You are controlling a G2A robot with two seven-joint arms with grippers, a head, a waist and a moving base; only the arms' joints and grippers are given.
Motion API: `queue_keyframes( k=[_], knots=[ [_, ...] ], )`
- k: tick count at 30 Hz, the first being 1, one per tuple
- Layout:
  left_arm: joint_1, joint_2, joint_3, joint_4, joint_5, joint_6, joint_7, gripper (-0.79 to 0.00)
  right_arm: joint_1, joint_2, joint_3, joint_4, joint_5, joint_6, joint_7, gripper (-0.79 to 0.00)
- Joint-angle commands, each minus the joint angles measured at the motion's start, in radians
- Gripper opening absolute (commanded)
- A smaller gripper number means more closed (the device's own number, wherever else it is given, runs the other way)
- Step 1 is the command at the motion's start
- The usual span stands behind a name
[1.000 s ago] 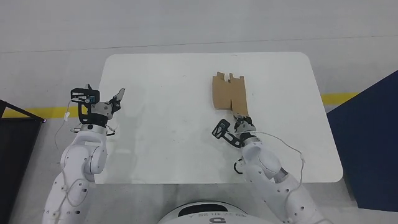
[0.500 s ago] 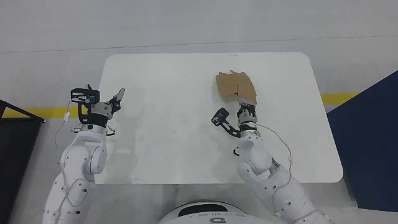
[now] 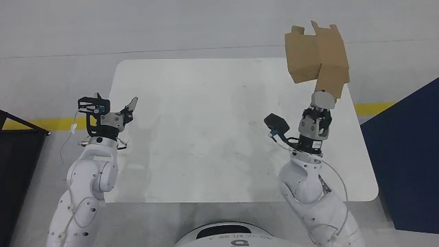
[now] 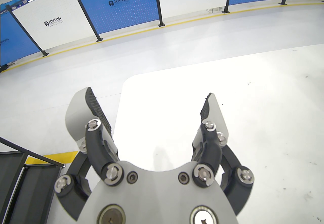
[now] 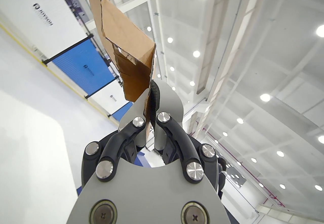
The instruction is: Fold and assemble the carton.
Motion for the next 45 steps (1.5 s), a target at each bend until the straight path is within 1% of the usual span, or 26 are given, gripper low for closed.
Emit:
queue_keyframes(
  k=[1,7,12,26,27,28,30,31,32,34,36,37,40,42,44,45],
  knots=[
    [0.000,0.000,0.000,0.000,0.000,0.000,0.000,0.000,-0.024,-0.010,0.035,-0.009,0.000,0.036,-0.055,-0.785],
    [0.000,0.000,0.000,0.000,0.000,0.000,0.000,0.000,-0.066,-0.061,0.100,-0.015,0.000,0.079,-0.171,-0.785],
    [0.000,0.000,0.000,0.000,0.000,0.000,0.000,0.000,-0.077,-0.113,0.114,-0.012,0.000,0.100,-0.211,-0.785],
    [0.000,0.000,0.000,0.000,0.000,0.000,0.000,0.000,-0.076,-0.112,0.113,-0.012,0.000,0.097,-0.219,-0.785],
    [0.000,0.000,0.000,0.000,0.000,0.000,0.000,0.000,-0.074,-0.110,0.098,-0.012,0.000,0.110,-0.283,-0.785],
    [0.000,0.000,0.000,0.000,0.000,0.000,0.000,0.000,-0.074,-0.109,0.111,-0.002,0.000,0.126,-0.330,-0.785],
    [0.000,0.000,0.000,0.000,0.000,0.000,0.000,0.000,-0.069,-0.106,0.163,0.005,0.000,0.163,-0.470,-0.785],
    [0.000,0.000,0.000,0.000,0.000,0.000,0.000,0.000,-0.067,-0.108,0.182,-0.005,0.000,0.163,-0.536,-0.785],
    [0.000,0.000,0.000,0.000,0.000,0.000,0.000,0.000,-0.064,-0.111,0.201,-0.022,0.000,0.163,-0.591,-0.785],
    [0.000,0.000,0.000,0.000,0.000,0.000,0.000,0.000,-0.065,-0.121,0.239,-0.068,0.000,0.163,-0.747,-0.785],
    [0.000,0.000,0.000,0.000,0.000,0.000,0.000,0.000,-0.064,-0.138,0.307,-0.114,0.000,0.163,-0.885,-0.785],
    [0.000,0.000,0.000,0.000,0.000,0.000,0.000,0.000,-0.071,-0.150,0.314,-0.128,0.000,0.163,-0.944,-0.785],
    [0.000,0.000,0.000,0.000,0.000,0.000,0.000,0.000,-0.080,-0.191,0.338,-0.151,0.000,0.163,-1.051,-0.785],
    [0.000,0.000,0.000,0.000,0.000,0.000,0.000,0.000,-0.081,-0.222,0.355,-0.156,0.000,0.163,-1.102,-0.785],
    [0.000,0.000,0.000,0.000,0.000,0.000,0.000,0.000,-0.089,-0.254,0.352,-0.146,0.000,0.163,-1.119,-0.785],
    [0.000,0.000,0.000,0.000,0.000,0.000,0.000,0.000,-0.097,-0.270,0.341,-0.127,0.000,0.163,-1.103,-0.785]
  ],
)
